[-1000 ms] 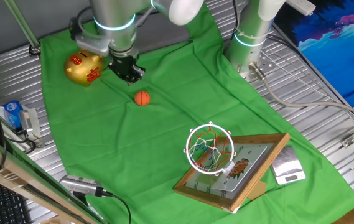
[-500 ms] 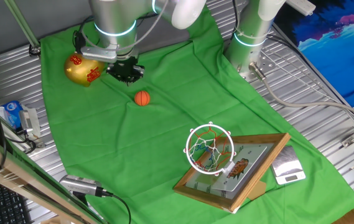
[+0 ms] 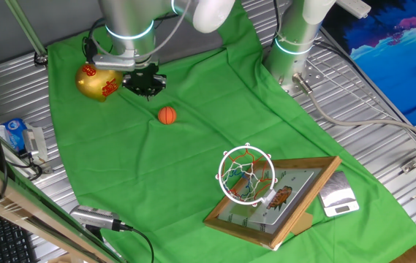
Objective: Grab a basketball, release it and shoot it into the basket
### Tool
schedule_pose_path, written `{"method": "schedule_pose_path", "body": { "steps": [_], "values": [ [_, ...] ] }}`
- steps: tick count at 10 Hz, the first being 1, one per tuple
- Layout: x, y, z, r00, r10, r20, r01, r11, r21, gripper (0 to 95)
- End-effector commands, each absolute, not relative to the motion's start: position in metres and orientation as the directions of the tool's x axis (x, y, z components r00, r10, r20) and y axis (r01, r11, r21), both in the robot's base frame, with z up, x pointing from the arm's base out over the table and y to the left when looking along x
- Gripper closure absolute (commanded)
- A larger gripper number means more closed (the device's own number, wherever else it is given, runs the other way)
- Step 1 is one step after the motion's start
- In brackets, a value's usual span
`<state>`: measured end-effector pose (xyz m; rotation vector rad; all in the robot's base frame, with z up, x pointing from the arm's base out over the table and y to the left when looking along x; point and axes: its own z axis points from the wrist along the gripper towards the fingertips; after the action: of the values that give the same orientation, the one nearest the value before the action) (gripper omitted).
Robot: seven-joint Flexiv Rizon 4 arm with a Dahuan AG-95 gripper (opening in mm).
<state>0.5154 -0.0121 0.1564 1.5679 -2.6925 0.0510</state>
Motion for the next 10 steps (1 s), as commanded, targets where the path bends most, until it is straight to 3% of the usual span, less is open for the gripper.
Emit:
{"method": "schedule_pose_path", "body": {
  "steps": [1,10],
  "values": [
    [0.5156,-0.012,0.1561,-0.476,-0.877,0.063,-0.879,0.476,-0.014,95.0],
    [0.5147,-0.0099,0.1528,-0.431,-0.902,0.007,-0.9,0.431,0.058,95.0]
  ]
}}
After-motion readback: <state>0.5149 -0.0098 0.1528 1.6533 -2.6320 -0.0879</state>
